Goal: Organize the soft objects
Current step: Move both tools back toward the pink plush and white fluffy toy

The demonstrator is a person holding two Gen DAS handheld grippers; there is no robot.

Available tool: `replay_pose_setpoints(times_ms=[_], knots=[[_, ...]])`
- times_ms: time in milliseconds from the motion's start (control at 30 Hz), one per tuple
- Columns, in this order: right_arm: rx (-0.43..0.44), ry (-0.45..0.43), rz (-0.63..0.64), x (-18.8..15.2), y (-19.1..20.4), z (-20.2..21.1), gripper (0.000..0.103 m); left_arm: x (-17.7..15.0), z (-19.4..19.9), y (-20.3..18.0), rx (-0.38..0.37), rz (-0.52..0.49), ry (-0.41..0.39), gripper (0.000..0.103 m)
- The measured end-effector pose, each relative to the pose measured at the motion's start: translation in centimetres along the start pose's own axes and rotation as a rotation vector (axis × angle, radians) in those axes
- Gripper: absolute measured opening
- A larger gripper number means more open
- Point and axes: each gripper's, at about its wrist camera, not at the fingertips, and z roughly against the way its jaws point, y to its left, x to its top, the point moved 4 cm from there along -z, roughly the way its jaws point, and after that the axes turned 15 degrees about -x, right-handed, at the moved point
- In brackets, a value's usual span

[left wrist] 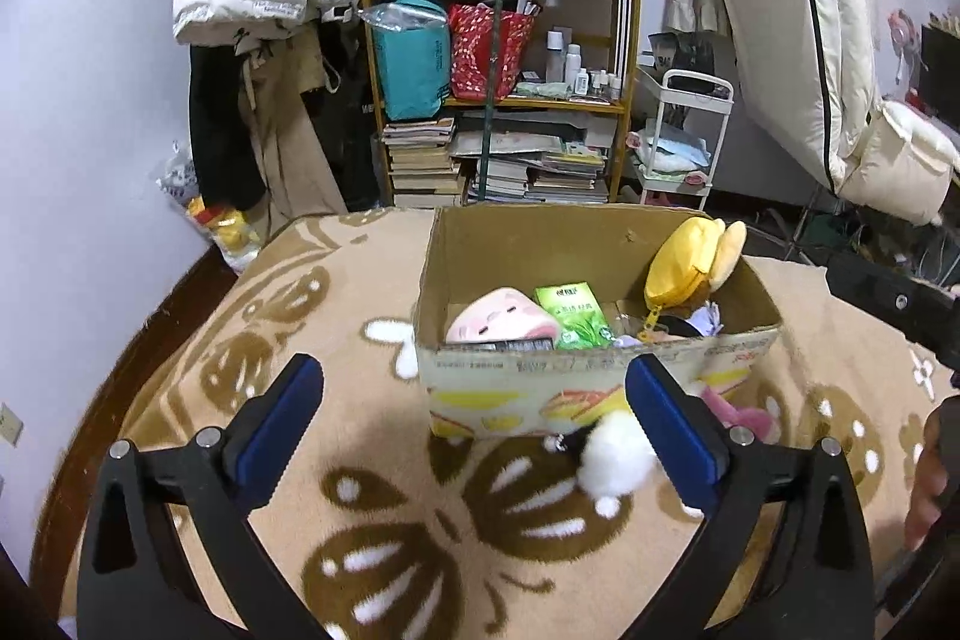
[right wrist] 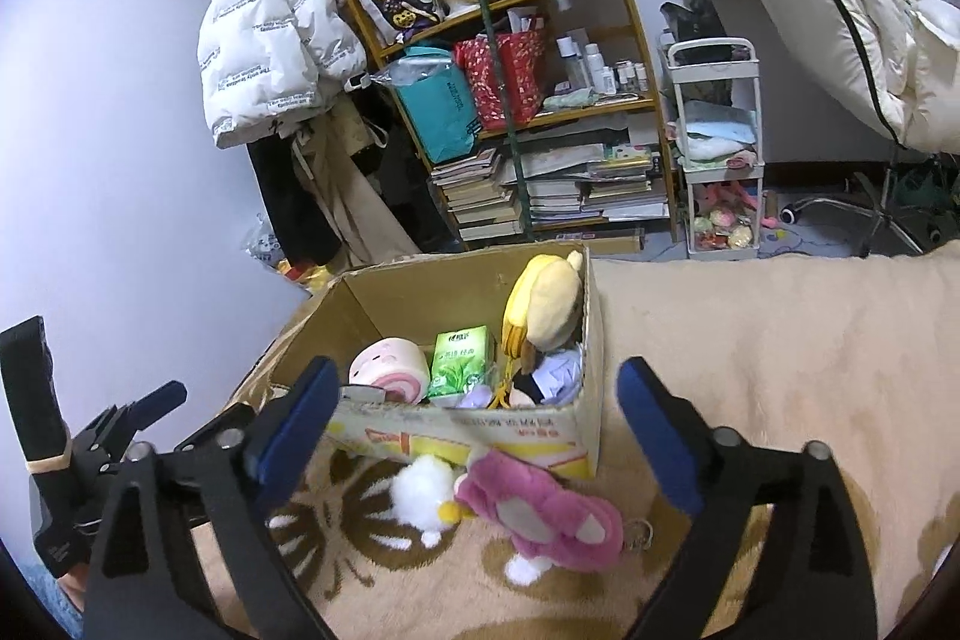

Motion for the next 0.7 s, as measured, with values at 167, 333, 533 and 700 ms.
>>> replay_pose_setpoints(times_ms=[167, 333, 533, 700], knots=[[-0.012, 0.010, -0.027, -0.9, -0.5, 1.3, 0.103, -0.6, 0.9, -0.5, -0.006, 0.008, 0.012, 0.100], [-0.025, 0.018, -0.032, -1.4, -0.9, 1.9, 0.103, -1.4, 1.5, -1.3, -0.010, -0.005, 0.041, 0.100], [-0.024, 0.037, -0.041, -2.1, -1.2, 2.2, 0.103, -2.5, 1.9, -1.8, -0.020, 0.008, 0.063, 0.100], [-0.025, 0.065, -0.042, -2.5, -1.1, 1.3, 0.103, -2.8, 1.2, -1.8, -0.019, 0.002, 0.077, 0.100]])
